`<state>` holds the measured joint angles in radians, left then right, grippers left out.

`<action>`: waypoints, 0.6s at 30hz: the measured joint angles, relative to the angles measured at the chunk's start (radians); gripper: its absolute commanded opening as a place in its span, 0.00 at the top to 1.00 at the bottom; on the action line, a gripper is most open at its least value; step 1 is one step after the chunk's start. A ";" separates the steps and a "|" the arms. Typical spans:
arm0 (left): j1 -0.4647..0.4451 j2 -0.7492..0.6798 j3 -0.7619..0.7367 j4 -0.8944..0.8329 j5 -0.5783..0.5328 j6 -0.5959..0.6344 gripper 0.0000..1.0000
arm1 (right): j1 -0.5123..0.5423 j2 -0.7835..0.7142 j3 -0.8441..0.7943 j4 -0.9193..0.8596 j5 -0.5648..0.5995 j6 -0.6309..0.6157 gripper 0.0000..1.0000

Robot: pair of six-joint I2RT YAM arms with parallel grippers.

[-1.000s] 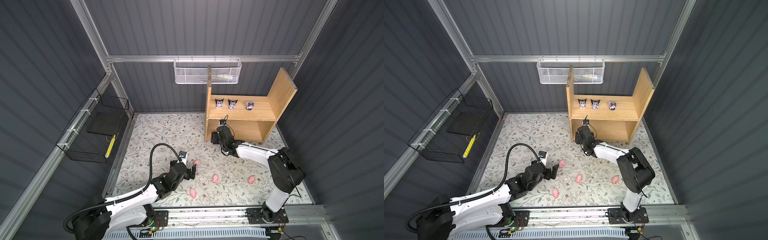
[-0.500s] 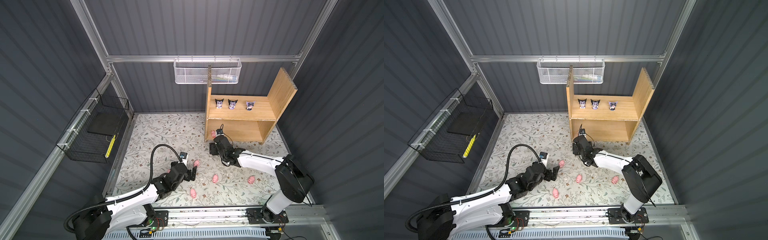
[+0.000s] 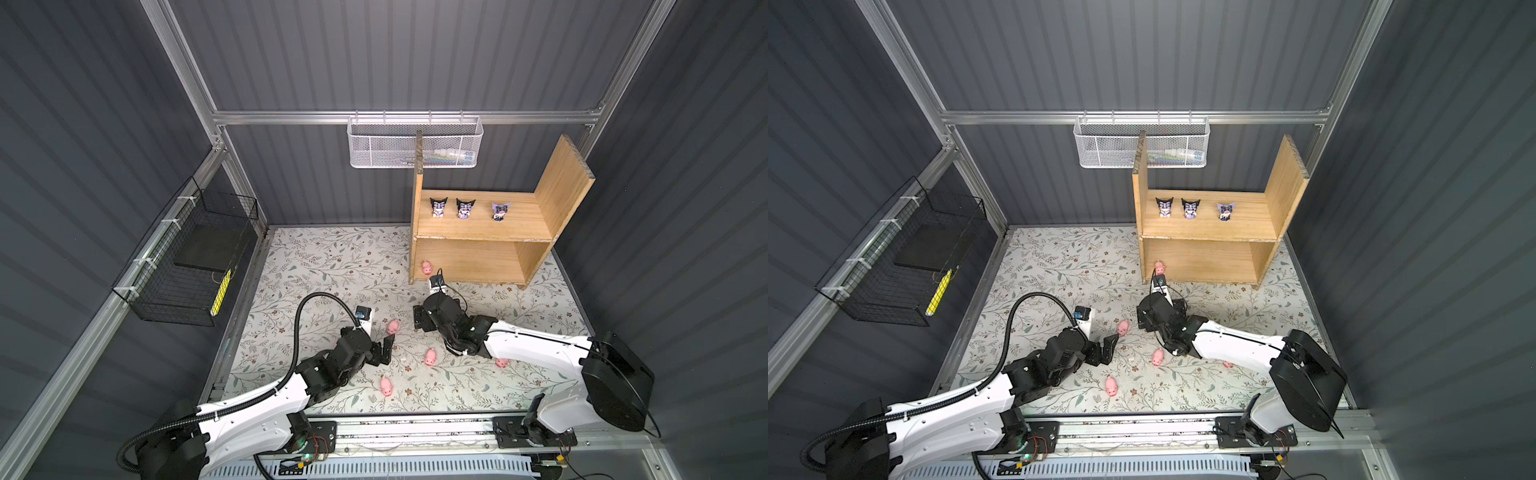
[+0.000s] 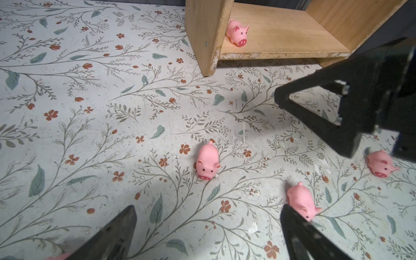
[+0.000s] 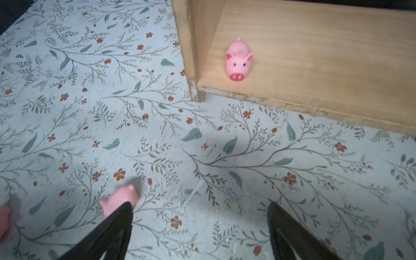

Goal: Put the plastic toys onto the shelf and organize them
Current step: 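Withdraw the open right gripper from the shelf back toward the pigs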

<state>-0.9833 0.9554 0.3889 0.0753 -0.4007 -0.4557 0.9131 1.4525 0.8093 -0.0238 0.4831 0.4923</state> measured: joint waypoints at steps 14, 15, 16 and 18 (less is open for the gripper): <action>-0.195 -0.003 -0.023 -0.094 -0.132 -0.049 0.01 | 0.249 -0.043 -0.114 -0.082 0.127 0.226 0.14; -0.207 -0.007 -0.019 -0.117 -0.143 -0.053 0.01 | 0.257 -0.048 -0.128 -0.085 0.131 0.243 0.15; -0.217 -0.014 -0.016 -0.136 -0.153 -0.055 0.01 | 0.263 -0.054 -0.138 -0.089 0.134 0.255 0.15; -0.236 -0.053 -0.013 -0.186 -0.172 -0.067 0.01 | 0.273 -0.072 -0.167 -0.092 0.140 0.285 0.17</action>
<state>-1.2194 0.9020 0.3756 -0.1104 -0.5732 -0.5228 1.1862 1.3808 0.6422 -0.1154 0.6228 0.7776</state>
